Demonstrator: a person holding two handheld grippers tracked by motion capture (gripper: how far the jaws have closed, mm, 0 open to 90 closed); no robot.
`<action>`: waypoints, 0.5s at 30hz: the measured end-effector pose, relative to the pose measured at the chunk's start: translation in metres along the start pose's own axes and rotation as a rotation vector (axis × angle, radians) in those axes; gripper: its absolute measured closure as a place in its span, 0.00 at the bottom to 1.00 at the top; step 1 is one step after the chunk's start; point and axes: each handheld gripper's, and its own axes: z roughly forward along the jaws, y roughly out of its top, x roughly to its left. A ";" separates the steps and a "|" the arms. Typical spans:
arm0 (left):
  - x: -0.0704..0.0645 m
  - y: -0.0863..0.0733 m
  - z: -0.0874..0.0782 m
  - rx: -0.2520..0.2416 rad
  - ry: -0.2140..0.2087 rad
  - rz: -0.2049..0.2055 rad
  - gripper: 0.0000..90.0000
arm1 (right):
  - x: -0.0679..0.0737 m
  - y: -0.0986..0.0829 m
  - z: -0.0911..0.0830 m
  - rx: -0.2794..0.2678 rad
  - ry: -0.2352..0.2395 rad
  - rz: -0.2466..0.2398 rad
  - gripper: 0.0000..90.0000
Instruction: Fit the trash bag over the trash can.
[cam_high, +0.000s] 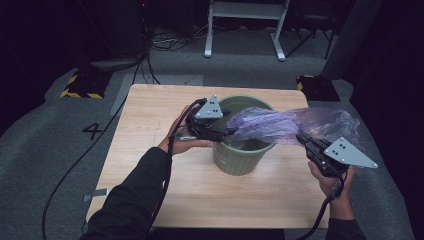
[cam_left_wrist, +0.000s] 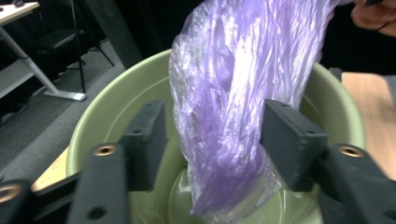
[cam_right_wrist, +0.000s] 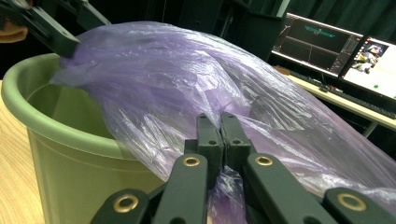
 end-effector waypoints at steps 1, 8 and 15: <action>-0.001 0.001 0.002 0.009 -0.002 0.018 0.60 | 0.000 0.001 0.000 -0.002 0.001 -0.002 0.99; -0.010 0.004 0.012 0.028 -0.046 0.085 0.93 | 0.010 0.012 0.009 -0.007 0.052 -0.037 0.99; -0.008 -0.001 0.014 0.055 -0.116 0.062 0.93 | 0.023 0.024 0.022 0.014 0.132 -0.067 1.00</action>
